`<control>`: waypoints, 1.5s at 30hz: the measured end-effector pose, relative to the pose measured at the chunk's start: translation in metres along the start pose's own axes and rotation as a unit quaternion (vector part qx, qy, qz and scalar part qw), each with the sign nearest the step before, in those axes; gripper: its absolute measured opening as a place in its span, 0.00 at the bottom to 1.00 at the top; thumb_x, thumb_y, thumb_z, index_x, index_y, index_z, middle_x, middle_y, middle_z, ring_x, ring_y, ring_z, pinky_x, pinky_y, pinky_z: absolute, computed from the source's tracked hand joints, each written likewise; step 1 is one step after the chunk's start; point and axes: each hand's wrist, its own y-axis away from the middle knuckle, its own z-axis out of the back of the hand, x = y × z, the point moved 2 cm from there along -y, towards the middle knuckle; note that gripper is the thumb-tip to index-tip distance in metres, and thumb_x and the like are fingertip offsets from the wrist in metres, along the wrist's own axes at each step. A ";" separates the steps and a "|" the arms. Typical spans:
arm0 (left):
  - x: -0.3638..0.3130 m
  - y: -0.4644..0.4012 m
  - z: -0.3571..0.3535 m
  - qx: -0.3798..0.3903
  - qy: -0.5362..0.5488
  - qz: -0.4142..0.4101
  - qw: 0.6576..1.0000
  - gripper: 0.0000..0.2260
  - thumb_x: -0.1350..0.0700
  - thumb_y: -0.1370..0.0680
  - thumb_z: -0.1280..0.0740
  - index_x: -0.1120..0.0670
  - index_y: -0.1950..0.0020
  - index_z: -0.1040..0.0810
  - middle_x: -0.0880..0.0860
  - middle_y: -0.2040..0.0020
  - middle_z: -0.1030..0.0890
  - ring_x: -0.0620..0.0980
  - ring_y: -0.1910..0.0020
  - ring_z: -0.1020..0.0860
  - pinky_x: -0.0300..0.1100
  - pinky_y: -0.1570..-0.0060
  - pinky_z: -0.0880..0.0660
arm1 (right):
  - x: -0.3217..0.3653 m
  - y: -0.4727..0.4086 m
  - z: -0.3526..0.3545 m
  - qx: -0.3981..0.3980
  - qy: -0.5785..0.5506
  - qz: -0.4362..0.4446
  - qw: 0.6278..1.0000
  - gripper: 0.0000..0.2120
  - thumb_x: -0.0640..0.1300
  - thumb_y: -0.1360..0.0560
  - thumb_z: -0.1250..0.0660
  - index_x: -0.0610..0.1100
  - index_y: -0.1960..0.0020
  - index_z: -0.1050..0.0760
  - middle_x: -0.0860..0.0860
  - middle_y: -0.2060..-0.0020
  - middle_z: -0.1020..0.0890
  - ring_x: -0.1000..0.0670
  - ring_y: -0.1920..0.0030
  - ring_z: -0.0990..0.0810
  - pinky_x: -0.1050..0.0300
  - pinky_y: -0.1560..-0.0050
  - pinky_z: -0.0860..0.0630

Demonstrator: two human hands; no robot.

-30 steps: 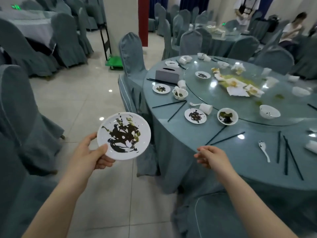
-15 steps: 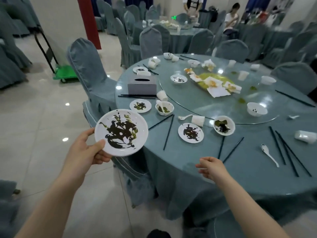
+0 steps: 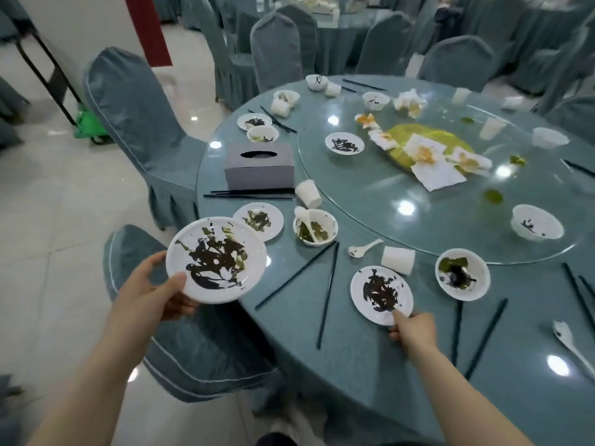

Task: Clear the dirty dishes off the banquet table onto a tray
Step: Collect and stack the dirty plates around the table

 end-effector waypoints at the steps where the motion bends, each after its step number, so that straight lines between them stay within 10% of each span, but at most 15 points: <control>1: 0.000 -0.008 0.000 -0.004 0.004 0.005 1.000 0.15 0.59 0.22 0.35 0.45 0.38 0.29 0.57 0.70 0.18 0.51 0.74 0.20 0.37 0.74 0.23 | 0.004 -0.003 -0.004 -0.005 0.022 0.006 1.000 0.09 0.37 0.27 0.33 0.30 0.54 0.25 0.42 0.74 0.21 0.47 0.79 0.27 0.61 0.78 0.32; 19: -0.011 -0.130 0.054 -0.012 0.012 0.004 1.000 0.16 0.61 0.21 0.37 0.49 0.34 0.29 0.54 0.72 0.19 0.48 0.76 0.21 0.37 0.75 0.24 | 0.095 0.060 -0.152 0.225 0.024 0.037 0.973 0.09 0.34 0.25 0.41 0.42 0.46 0.30 0.45 0.74 0.21 0.52 0.79 0.29 0.64 0.79 0.35; 34: -0.013 -0.189 0.133 -0.040 0.026 0.023 0.999 0.16 0.61 0.21 0.37 0.47 0.36 0.29 0.59 0.70 0.19 0.51 0.75 0.21 0.36 0.76 0.25 | 0.149 0.029 -0.293 0.102 0.009 0.027 0.994 0.14 0.47 0.24 0.37 0.39 0.44 0.32 0.38 0.56 0.19 0.46 0.77 0.24 0.56 0.75 0.26; 45: -0.007 -0.155 0.127 -0.067 0.038 0.026 0.997 0.15 0.61 0.21 0.37 0.47 0.36 0.28 0.59 0.69 0.18 0.50 0.75 0.21 0.36 0.76 0.25 | 0.153 0.038 -0.279 0.218 -0.065 -0.018 0.974 0.04 0.37 0.26 0.37 0.41 0.51 0.27 0.42 0.56 0.19 0.44 0.67 0.18 0.60 0.75 0.24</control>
